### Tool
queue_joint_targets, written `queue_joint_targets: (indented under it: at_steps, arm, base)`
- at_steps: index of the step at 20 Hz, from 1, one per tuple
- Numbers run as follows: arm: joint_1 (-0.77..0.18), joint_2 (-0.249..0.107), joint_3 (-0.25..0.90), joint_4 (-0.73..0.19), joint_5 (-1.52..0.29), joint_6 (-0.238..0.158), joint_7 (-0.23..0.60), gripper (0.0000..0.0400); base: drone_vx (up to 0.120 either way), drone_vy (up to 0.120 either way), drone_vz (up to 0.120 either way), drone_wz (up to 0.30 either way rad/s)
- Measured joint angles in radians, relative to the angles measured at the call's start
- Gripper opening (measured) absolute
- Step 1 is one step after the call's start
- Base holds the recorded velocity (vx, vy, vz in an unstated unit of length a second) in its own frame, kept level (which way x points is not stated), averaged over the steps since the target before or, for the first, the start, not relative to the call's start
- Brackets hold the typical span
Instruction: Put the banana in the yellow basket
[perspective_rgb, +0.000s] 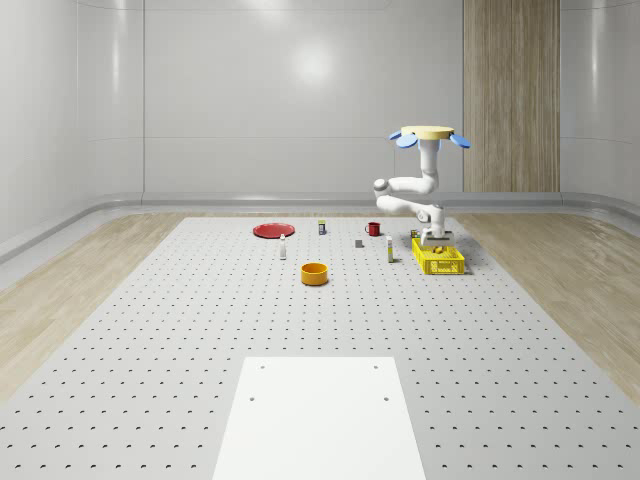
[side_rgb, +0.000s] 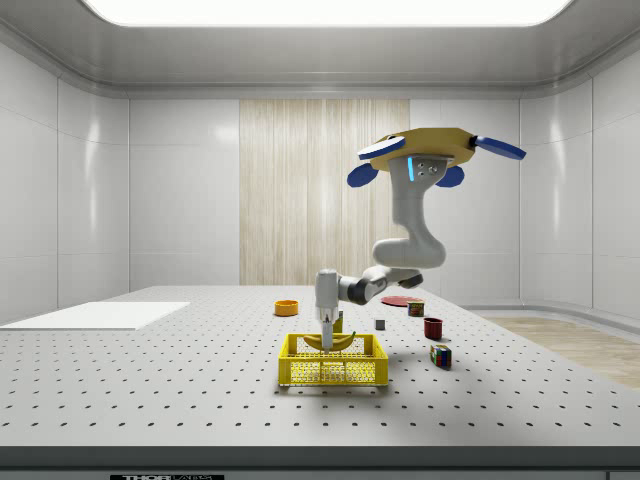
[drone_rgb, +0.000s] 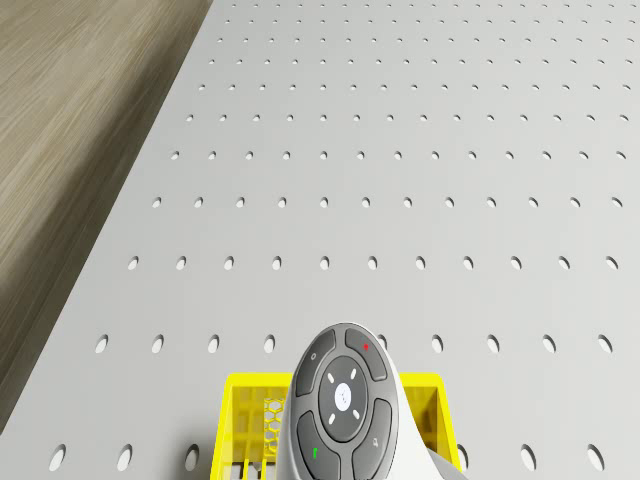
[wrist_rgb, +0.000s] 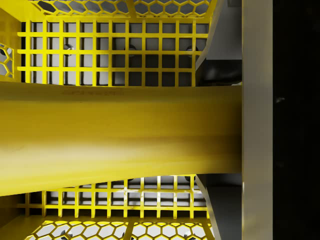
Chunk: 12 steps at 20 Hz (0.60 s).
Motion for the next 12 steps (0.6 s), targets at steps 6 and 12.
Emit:
queue_joint_targets:
  at_steps: [6,12]
  arm:
    - [0.003,0.006,-0.015,0.007,-0.012,0.004,0.0,0.0339]
    - [0.017,0.008,0.027,-0.015,0.028,-0.02,0.002,0.0386]
  base:
    - [0.0,0.0,0.0,0.0]
    - [0.0,0.0,0.0,0.0]
